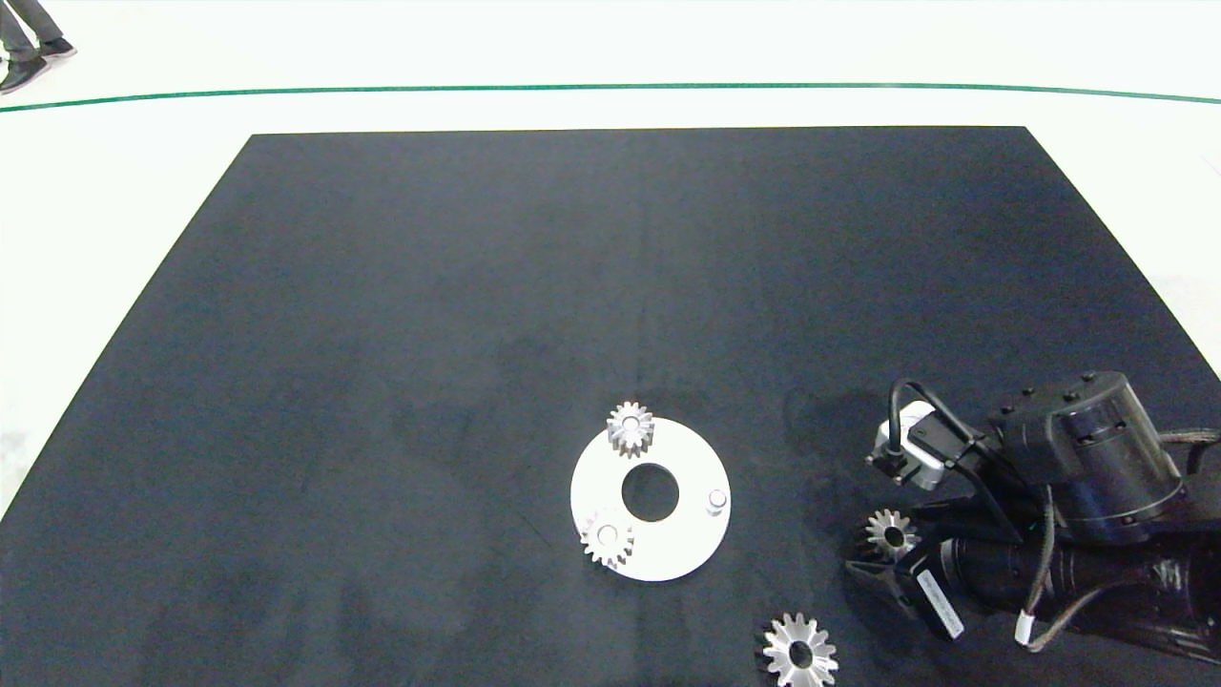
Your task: Remove an incorrectly installed larger gear and replace it with the correct smaller gear
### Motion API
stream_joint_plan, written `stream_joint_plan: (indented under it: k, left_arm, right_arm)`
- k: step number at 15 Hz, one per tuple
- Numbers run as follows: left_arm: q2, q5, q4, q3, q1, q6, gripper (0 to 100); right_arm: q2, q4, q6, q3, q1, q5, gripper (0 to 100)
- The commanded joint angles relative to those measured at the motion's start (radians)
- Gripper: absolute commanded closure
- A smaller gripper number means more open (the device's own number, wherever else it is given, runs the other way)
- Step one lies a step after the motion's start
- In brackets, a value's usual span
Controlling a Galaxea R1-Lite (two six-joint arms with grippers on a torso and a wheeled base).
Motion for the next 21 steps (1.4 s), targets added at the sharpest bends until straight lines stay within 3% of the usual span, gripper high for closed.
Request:
stream_joint_plan:
  k: [1,17,21]
  left_arm:
    - [0.0,0.001,0.005,0.0,0.0,0.001,0]
    - [-0.001,0.001,0.004,-0.006,0.0,0.001,0]
    - [-0.009,0.001,0.002,-0.001,0.0,0.001,0]
  right_arm:
    - [0.003,-0.001,-0.001,0.007,0.0,-0.002,6]
    - [-0.003,-0.007,-0.003,0.008,0.003,-0.004,36]
    - [0.003,-0.007,0.002,0.008,0.003,0.001,36]
